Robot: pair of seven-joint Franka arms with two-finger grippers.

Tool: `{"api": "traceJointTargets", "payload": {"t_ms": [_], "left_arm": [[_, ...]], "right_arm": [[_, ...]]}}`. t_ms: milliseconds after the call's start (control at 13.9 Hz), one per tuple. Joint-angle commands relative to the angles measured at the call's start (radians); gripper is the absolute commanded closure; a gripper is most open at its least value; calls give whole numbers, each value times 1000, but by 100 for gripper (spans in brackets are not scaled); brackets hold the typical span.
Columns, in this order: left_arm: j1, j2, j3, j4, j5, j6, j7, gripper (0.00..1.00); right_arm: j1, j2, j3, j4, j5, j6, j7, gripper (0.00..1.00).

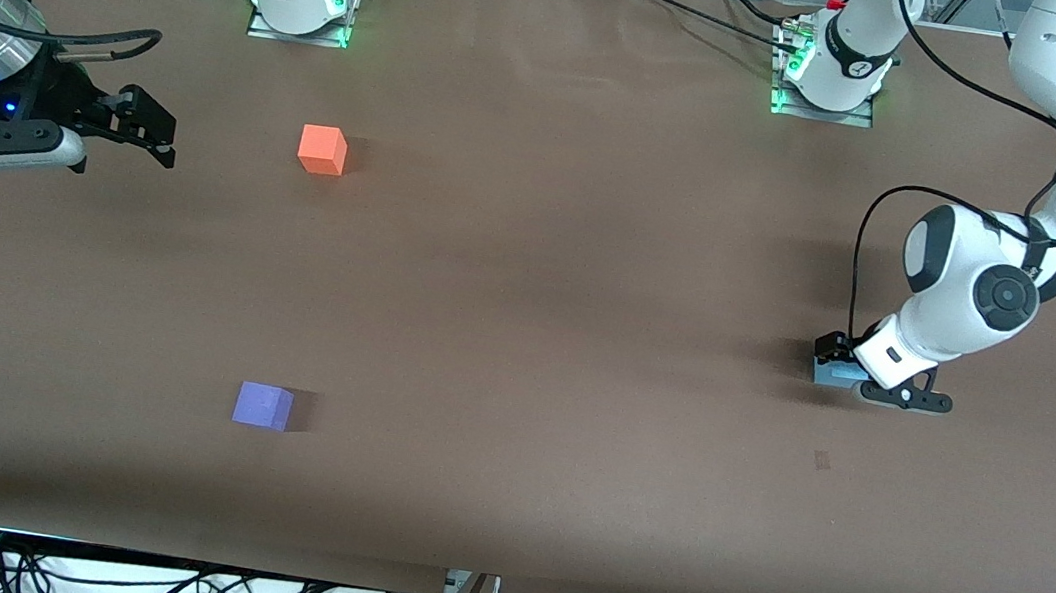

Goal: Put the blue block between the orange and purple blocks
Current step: 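Lower the left gripper onto the light-blue cube and close it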

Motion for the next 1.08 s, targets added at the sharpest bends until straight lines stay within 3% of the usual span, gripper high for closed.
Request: {"api": "traceJointTargets", "payload": {"t_ms": [0, 144, 361, 433, 649, 865, 1010], "left_arm": [[10, -7, -2, -56, 23, 65, 12, 0], [10, 13, -2, -51, 23, 76, 12, 5], [10, 14, -2, -47, 23, 74, 14, 91], [8, 10, -2, -42, 23, 71, 12, 100], [7, -24, -6, 28, 25, 6, 9, 100], [-25, -35, -32, 218, 23, -316, -3, 100], [-51, -35, -90, 298, 22, -419, -24, 100]], "right_arm": [[-9, -3, 3, 5, 7, -10, -15, 0], [-9, -3, 3, 5, 7, -10, -15, 0], [-9, -3, 3, 5, 8, -8, -15, 0], [-9, -3, 3, 5, 7, -8, -15, 0], [-9, -3, -11, 5, 5, -10, -15, 0], [-9, -1, -11, 5, 5, -8, -15, 0], [-9, -1, -11, 5, 7, -4, -15, 0]]}}
